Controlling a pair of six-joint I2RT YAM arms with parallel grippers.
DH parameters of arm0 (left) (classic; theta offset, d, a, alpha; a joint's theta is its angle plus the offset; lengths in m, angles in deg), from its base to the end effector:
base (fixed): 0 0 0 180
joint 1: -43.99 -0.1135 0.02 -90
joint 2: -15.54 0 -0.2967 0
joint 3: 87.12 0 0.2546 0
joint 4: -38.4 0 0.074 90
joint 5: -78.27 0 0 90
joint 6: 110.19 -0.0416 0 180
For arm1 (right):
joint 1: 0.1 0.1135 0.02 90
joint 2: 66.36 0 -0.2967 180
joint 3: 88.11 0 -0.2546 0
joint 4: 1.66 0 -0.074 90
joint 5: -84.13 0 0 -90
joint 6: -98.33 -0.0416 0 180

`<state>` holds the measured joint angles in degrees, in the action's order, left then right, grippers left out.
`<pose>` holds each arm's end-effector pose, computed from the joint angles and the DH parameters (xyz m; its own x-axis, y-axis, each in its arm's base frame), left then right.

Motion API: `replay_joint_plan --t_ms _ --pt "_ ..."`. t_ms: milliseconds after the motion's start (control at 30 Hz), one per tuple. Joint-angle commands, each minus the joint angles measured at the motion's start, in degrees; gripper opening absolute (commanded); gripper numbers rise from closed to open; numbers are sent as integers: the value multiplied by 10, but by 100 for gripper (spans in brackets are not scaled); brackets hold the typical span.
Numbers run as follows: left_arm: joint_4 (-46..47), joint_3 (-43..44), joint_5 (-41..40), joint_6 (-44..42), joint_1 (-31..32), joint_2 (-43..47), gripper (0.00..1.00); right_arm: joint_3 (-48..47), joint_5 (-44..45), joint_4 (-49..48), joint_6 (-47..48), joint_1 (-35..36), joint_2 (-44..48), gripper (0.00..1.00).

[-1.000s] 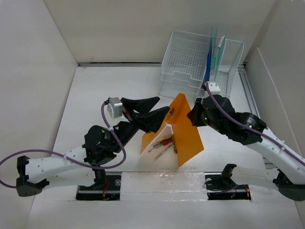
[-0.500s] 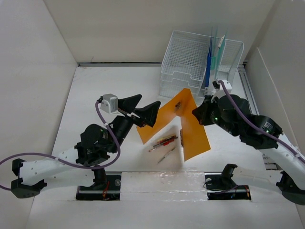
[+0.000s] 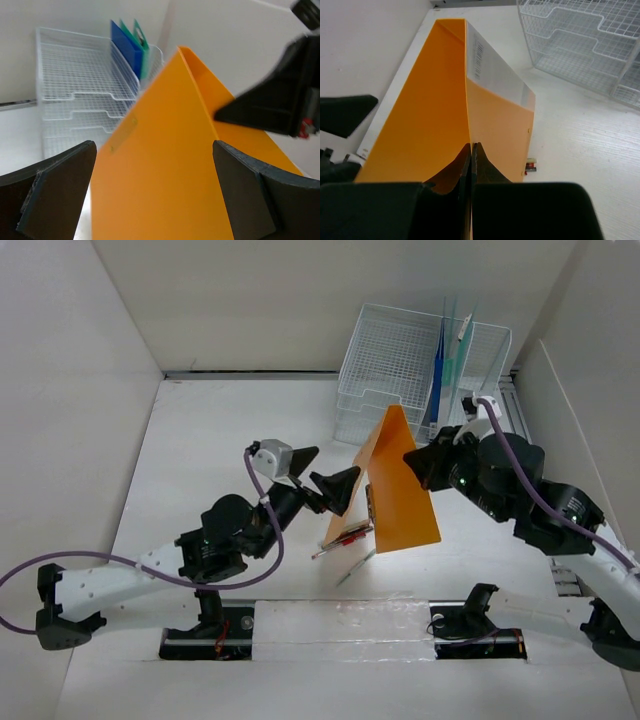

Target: Organize the desk

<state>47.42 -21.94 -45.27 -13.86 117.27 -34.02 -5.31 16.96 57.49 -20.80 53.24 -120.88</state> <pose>0.0714 -0.1577 0.4532 0.0471 -0.4763 -0.8780 0.6630 0.6724 -0.3292 0.0981 0.1048 0.4959 -0.3996 0.2145 -0.8912 -0.3694 0.8521 0.3707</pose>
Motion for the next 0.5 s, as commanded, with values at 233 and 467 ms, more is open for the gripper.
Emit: replay_joint_plan --t_ms 233,467 --pt "23 14 176 41 -1 -45 99 -61 33 -155 -1 -6 -103 0" --pt "1 35 156 28 -1 -81 99 -112 56 -185 -14 -6 -182 0"
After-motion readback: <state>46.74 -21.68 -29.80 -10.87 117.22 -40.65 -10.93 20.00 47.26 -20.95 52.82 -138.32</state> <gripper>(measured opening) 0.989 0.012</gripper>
